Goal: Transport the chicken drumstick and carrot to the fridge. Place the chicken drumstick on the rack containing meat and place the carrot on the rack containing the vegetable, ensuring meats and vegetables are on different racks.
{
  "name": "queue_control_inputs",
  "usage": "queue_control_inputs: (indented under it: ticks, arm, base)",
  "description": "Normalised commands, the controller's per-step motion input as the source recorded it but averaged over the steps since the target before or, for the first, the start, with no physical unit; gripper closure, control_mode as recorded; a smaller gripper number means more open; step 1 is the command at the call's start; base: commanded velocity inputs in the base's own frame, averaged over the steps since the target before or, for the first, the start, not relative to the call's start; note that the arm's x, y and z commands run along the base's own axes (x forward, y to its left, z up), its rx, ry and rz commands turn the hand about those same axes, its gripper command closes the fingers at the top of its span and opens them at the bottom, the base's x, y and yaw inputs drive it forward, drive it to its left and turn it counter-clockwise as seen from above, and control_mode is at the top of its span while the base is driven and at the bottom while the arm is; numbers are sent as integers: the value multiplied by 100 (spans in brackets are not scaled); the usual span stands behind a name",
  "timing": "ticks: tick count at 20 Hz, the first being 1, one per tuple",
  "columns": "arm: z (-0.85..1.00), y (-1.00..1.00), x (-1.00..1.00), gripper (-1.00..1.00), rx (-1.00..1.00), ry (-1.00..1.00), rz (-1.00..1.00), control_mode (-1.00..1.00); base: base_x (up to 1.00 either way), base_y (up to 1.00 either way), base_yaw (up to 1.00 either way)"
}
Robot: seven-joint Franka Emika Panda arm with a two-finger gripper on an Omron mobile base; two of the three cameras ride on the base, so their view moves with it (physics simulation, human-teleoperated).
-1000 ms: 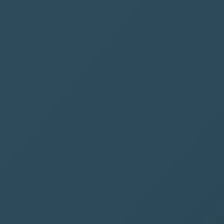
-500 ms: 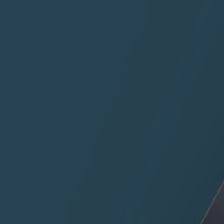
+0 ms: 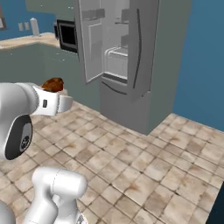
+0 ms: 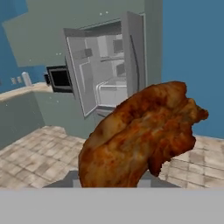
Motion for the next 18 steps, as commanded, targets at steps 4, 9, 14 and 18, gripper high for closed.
queue_control_inputs:
  ticks: [4, 9, 14, 18]
  arm:
    - [0, 0, 0, 100, 0, 0, 0, 100]
    - [0, 0, 0, 100, 0, 0, 0, 100]
    - [0, 0, 0, 100, 0, 0, 0, 100]
    - [0, 0, 0, 100, 0, 0, 0, 100]
  base:
    - [100, 22, -7]
    - [100, 19, -4]
    - [100, 33, -7]
    - [100, 32, -2]
